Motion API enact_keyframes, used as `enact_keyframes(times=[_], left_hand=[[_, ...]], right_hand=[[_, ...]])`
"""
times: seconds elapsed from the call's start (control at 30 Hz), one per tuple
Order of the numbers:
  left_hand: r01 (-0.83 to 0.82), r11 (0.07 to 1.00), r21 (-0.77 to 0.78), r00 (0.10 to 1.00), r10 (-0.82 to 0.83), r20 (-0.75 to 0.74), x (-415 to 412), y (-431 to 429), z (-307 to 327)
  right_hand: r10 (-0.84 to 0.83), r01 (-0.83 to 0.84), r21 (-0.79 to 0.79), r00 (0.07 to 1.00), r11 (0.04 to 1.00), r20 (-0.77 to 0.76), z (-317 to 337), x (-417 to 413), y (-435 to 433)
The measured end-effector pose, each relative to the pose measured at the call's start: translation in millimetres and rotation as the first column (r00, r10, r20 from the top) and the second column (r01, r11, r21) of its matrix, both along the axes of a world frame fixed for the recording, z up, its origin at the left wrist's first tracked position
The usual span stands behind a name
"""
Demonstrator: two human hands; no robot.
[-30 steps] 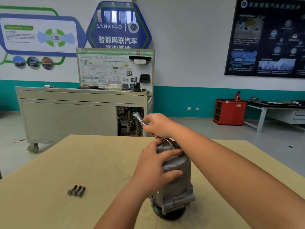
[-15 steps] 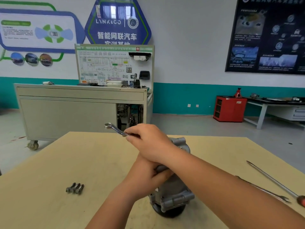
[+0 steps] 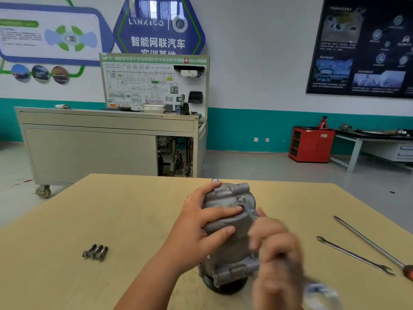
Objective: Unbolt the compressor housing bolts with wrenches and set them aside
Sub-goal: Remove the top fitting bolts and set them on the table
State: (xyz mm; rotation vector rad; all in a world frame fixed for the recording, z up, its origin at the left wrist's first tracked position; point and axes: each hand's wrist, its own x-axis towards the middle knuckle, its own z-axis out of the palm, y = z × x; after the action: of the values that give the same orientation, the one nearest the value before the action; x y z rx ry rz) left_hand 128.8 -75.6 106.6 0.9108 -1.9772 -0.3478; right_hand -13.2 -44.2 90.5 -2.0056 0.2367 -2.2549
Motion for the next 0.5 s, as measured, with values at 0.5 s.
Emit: enact_keyframes(times=[0.5], left_hand=[[-0.271,0.950,0.153,0.953,0.287,-0.096,-17.0,4.7,-6.9]], right_hand=[[-0.058,0.067,0.942,0.997,0.329,-0.051,86.5,-25.5,-145.7]])
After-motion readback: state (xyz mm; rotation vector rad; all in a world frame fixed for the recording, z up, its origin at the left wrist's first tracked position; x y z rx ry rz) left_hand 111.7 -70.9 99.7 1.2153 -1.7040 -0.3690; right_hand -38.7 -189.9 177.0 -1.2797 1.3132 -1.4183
